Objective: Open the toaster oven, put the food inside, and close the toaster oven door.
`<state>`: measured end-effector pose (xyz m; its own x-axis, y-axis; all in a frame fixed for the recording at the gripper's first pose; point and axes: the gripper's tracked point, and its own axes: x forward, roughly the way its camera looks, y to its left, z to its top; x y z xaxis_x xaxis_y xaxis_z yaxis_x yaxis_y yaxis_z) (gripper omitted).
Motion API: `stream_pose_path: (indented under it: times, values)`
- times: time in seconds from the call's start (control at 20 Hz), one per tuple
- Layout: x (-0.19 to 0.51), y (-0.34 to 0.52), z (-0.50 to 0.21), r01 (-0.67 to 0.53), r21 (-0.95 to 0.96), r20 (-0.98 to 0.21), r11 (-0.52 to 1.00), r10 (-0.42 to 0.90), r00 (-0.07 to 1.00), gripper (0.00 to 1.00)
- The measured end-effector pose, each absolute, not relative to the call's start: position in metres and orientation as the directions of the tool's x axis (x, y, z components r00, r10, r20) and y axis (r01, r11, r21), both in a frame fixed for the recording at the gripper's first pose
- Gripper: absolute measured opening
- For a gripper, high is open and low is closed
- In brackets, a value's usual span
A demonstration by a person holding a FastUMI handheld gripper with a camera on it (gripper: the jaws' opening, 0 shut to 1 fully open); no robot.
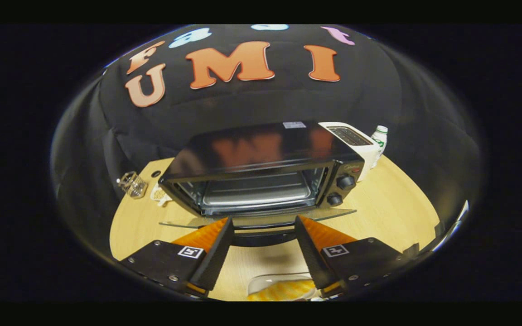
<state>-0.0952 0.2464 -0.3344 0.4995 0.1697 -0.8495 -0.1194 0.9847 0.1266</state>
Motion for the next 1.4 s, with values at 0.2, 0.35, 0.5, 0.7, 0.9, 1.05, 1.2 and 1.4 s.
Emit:
stream_pose_path:
  times: [0.2, 0.35, 0.5, 0.7, 0.9, 1.05, 1.2, 1.4]
  values:
    - [-0.122, 0.242, -0.345, -0.149, 0.123, -0.891, 0.981, 0.175, 0.419, 0.79]
    - [-0.150, 0.237, -0.362, -0.147, 0.148, -0.931, 0.978, 0.188, 0.312, 0.79]
    - [-0.177, 0.236, -0.388, -0.118, 0.183, -0.959, 0.976, 0.204, 0.199, 0.79]
    - [-0.193, 0.240, -0.411, -0.113, 0.194, -0.971, 0.975, 0.207, 0.117, 0.78]
    - [-0.199, 0.243, -0.421, -0.111, 0.204, -0.975, 0.973, 0.211, 0.062, 0.78]
    - [-0.198, 0.242, -0.419, -0.088, 0.222, -0.973, 0.971, 0.227, 0.048, 0.77]
    - [-0.199, 0.239, -0.409, -0.023, 0.243, -0.969, 0.970, 0.244, 0.047, 0.77]
    - [-0.215, 0.230, -0.385, 0.088, 0.210, -0.976, 0.974, 0.203, 0.080, 0.80]
